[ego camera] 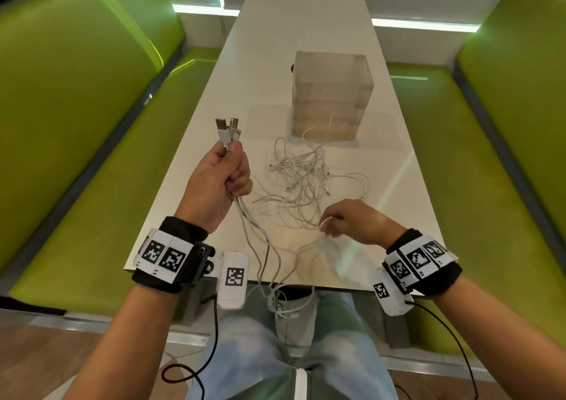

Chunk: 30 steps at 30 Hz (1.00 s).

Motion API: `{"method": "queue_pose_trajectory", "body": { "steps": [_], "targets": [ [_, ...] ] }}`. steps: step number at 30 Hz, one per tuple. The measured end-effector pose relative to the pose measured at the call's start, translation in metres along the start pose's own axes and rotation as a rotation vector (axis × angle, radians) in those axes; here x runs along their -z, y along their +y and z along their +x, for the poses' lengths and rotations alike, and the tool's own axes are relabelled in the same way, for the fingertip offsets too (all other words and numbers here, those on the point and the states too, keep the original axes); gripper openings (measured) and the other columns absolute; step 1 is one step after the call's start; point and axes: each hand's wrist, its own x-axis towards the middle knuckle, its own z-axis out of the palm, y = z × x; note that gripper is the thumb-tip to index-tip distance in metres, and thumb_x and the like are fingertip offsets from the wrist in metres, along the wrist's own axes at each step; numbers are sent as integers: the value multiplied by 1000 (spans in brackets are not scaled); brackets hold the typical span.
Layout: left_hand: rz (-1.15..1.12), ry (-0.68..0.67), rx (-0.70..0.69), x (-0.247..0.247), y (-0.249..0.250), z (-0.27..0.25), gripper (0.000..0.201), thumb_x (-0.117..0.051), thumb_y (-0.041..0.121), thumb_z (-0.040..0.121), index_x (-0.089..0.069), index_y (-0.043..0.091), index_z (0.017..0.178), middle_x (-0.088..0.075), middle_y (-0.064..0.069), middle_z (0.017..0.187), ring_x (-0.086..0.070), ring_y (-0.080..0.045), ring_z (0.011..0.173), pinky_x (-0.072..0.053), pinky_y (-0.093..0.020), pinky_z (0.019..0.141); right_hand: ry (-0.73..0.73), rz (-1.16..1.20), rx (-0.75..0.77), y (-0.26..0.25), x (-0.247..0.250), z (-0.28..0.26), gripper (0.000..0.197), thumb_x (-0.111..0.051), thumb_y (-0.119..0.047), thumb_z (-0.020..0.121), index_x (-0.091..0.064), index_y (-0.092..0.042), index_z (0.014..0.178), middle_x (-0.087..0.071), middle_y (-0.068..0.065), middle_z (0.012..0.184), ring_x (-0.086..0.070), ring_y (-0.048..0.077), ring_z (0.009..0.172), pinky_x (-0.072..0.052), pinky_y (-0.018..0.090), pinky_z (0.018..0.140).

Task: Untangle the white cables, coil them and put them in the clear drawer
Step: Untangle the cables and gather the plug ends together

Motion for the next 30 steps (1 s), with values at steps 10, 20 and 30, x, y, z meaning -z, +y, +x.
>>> {"method": "queue_pose_trajectory", "body": {
  "steps": [10, 20, 30],
  "targets": [
    [-19, 74, -28, -2, 4, 0, 25, -39, 24, 100, -41, 17, 76, -32, 7, 57, -15, -14, 55, -21, -21, 46, -580, -155, 83, -10, -24, -28, 43, -64, -2, 82, -58, -14, 123, -64, 0, 108, -61, 15, 96, -47, 20, 81],
    [-24, 45, -27, -7, 8, 0, 17, -46, 23, 95, -45, 16, 79, -31, 8, 55, -24, -7, 46, -26, -19, 44, -76, -89, 33, -8, -9, 0, 15, -59, -9, 89, -65, -10, 104, -62, -2, 95, -56, 11, 81, -46, 19, 69],
    [54, 18, 46, -10, -4, -7, 20, -43, 12, 97, -56, 7, 83, -31, 7, 52, -27, -7, 45, -27, -19, 45, 302, -428, -352, 34, 19, 58, 32, -43, -7, 93, -45, -2, 124, -45, 23, 125, -48, 40, 113, -41, 41, 93]
  ]
}}
